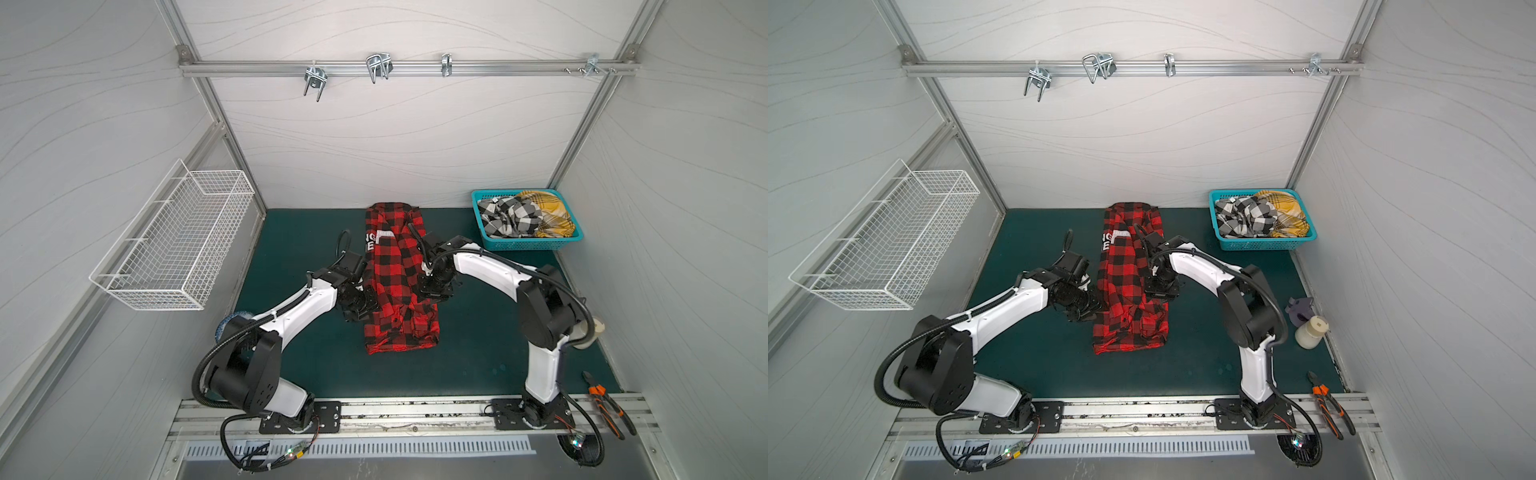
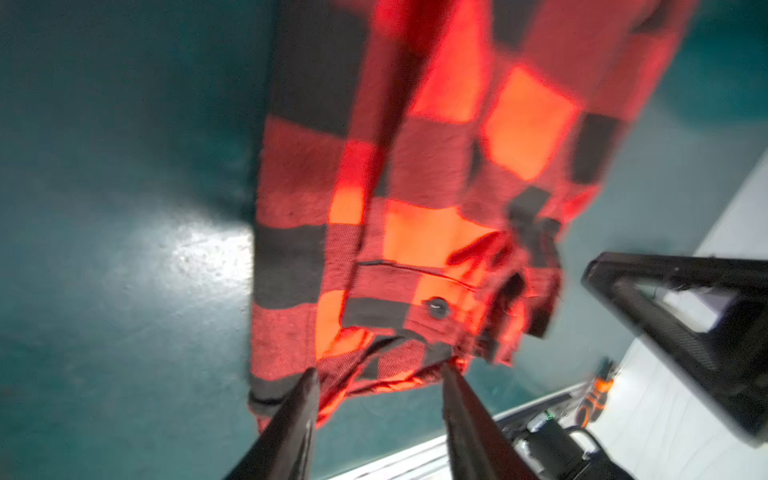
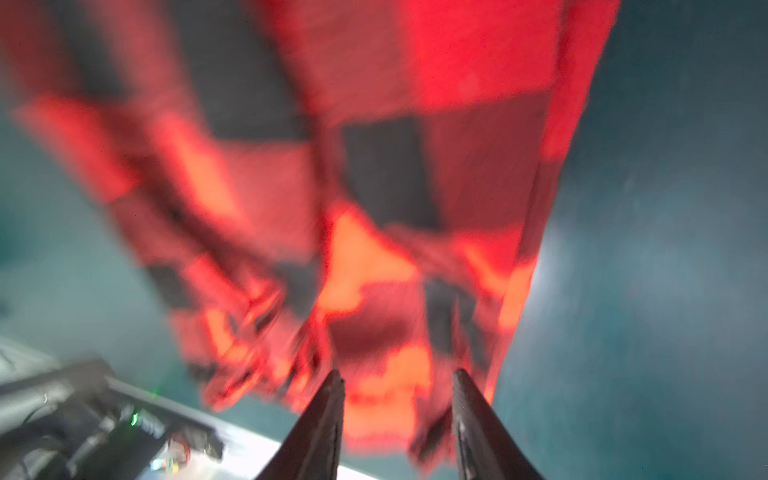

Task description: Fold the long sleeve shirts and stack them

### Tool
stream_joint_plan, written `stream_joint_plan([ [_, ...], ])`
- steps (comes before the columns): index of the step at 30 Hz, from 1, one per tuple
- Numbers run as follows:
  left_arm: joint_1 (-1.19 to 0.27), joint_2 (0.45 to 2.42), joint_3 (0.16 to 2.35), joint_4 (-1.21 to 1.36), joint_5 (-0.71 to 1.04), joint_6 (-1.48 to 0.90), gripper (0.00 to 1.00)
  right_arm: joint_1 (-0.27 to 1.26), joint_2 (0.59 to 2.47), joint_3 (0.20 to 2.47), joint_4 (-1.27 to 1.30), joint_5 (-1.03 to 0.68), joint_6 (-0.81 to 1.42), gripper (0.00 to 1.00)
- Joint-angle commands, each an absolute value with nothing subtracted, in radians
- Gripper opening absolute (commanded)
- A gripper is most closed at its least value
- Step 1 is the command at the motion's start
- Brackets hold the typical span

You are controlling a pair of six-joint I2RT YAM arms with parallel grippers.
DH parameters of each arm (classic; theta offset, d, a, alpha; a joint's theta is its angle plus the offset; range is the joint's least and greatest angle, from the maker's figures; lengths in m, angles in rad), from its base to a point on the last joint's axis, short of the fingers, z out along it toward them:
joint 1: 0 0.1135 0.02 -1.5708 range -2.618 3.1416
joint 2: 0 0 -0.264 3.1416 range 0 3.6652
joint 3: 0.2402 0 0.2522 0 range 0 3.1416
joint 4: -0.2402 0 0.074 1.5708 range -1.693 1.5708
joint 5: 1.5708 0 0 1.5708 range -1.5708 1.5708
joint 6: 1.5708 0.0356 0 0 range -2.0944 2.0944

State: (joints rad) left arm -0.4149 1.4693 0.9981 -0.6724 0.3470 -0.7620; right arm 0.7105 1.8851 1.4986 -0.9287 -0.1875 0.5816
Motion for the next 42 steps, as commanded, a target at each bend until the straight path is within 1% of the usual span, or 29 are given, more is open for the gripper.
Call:
stream_joint_plan([
  [1, -0.409, 1.559, 1.092, -0.735, 0.368, -0.719, 0.54, 0.746, 1.821, 1.424, -0.949, -0.203, 0.634, 0.45],
  [5, -0.398, 1.651, 1.131, -0.686, 0.382, -0.726, 0.53, 0.767, 1.81, 1.365, -0.887, -0.237, 0.663, 0.44],
  [8, -0.383, 1.729, 1.189, -0.715, 0.362, -0.705, 0.47, 0.77, 1.796, 1.316, -0.851, -0.248, 0.682, 0.43],
  [13, -0.356, 1.792, 1.217, -0.698, 0.354, -0.694, 0.43, 0.772, 1.755, 1.222, -0.795, -0.254, 0.704, 0.43],
  [18, -0.336, 1.847, 1.234, -0.657, 0.367, -0.686, 0.42, 0.772, 1.756, 1.181, -0.77, -0.264, 0.707, 0.42],
  [22, -0.331, 1.884, 1.234, -0.575, 0.438, -0.686, 0.42, 0.773, 1.759, 1.166, -0.759, -0.271, 0.704, 0.42],
  [27, -0.331, 1.926, 1.237, -0.543, 0.483, -0.699, 0.32, 0.768, 1.766, 1.159, -0.75, -0.277, 0.705, 0.41],
  [29, -0.331, 1.928, 1.23, -0.539, 0.493, -0.704, 0.24, 0.767, 1.767, 1.159, -0.746, -0.278, 0.707, 0.41],
  [31, -0.331, 1.909, 1.217, -0.542, 0.498, -0.711, 0.13, 0.766, 1.769, 1.16, -0.744, -0.278, 0.706, 0.41],
  [35, -0.331, 1.839, 1.206, -0.613, 0.46, -0.71, 0.0, 0.765, 1.77, 1.154, -0.736, -0.278, 0.71, 0.41],
  [42, -0.325, 1.765, 1.201, -0.783, 0.349, -0.661, 0.0, 0.746, 1.763, 1.155, -0.733, -0.281, 0.71, 0.41],
])
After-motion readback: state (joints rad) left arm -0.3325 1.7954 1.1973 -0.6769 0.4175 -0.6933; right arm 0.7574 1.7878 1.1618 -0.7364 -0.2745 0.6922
